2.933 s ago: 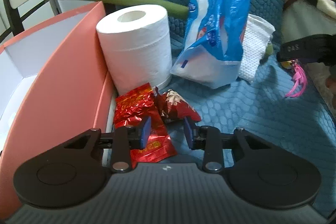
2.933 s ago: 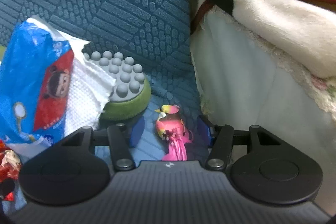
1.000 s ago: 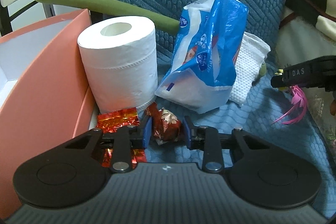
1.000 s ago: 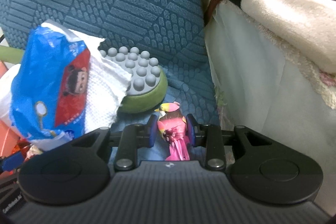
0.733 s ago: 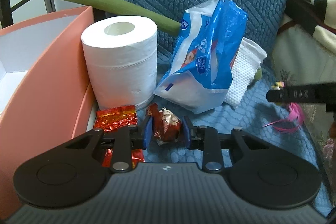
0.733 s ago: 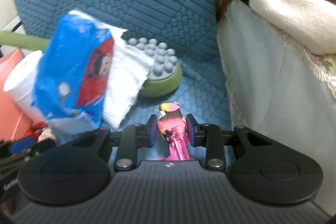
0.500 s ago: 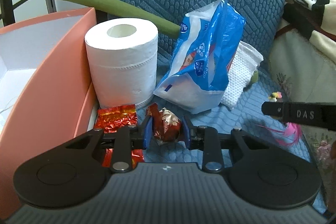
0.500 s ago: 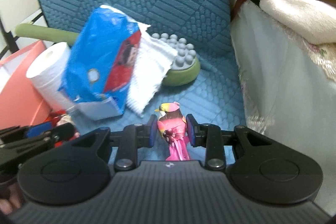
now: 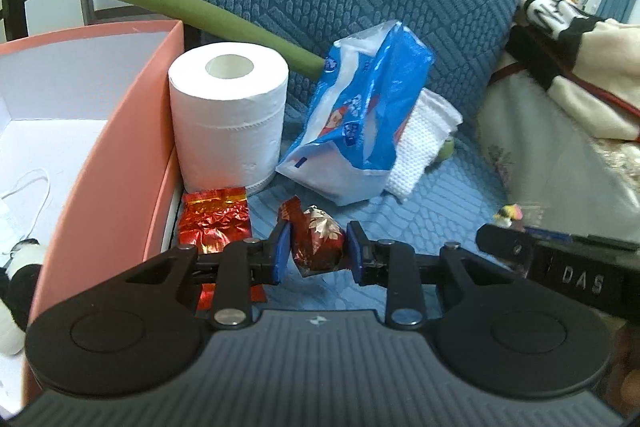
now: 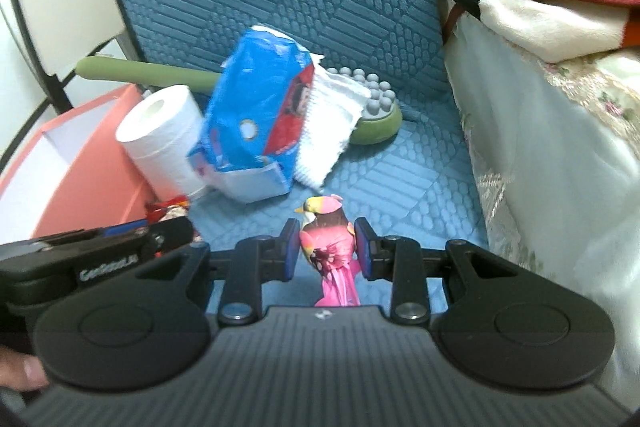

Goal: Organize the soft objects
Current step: 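Carry the candy with the left tool while the right tool carries the doll over the pink box, then open the left tool to drop the candy while the right tool releases the doll into the box, then move both open tools back from the box toward the chair seat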

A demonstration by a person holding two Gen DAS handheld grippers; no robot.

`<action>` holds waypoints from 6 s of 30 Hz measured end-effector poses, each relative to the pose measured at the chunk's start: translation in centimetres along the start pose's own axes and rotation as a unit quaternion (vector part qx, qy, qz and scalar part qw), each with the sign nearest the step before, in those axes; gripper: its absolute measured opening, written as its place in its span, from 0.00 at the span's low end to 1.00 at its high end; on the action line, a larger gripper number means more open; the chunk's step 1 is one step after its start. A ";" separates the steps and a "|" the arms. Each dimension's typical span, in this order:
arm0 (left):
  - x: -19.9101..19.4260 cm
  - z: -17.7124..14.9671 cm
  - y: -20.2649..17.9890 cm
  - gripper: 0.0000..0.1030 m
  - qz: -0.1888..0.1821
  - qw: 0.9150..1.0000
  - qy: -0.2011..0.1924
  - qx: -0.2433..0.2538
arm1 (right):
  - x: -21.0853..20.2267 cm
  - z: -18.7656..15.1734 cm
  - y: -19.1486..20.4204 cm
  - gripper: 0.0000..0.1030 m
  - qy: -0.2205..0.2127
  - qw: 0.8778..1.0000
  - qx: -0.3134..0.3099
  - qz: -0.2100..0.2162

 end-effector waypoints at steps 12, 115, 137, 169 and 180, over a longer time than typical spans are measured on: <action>-3.7 -1.0 -0.1 0.34 -0.018 1.000 0.008 0.004 | -3.8 -1.8 1.5 0.32 -0.005 1.000 -0.009 0.010; -21.5 4.7 19.5 0.44 0.043 0.995 -0.049 -0.072 | -10.2 3.1 21.3 0.63 -0.052 0.981 -0.125 0.141; -19.0 1.3 8.8 0.44 0.001 0.998 -0.054 -0.029 | -12.5 1.8 11.2 0.63 -0.075 0.990 -0.078 0.089; -15.0 -2.8 -0.6 0.44 -0.001 0.999 -0.035 0.030 | -11.3 -2.7 2.1 0.63 -0.058 0.997 -0.025 0.042; -11.5 -2.8 -2.3 0.44 0.016 0.996 -0.033 0.083 | -9.3 -2.0 0.9 0.63 -0.061 0.997 0.013 0.049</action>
Point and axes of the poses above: each gripper's, at about its wrist camera, not at the fingertips, and x roughly the way its jaws point, y to its left, z to its top, the point moved 5 cm from there along x, roughly the way its jaws point, and after that the axes turned 1 degree about -y, right-handed, at the moved point
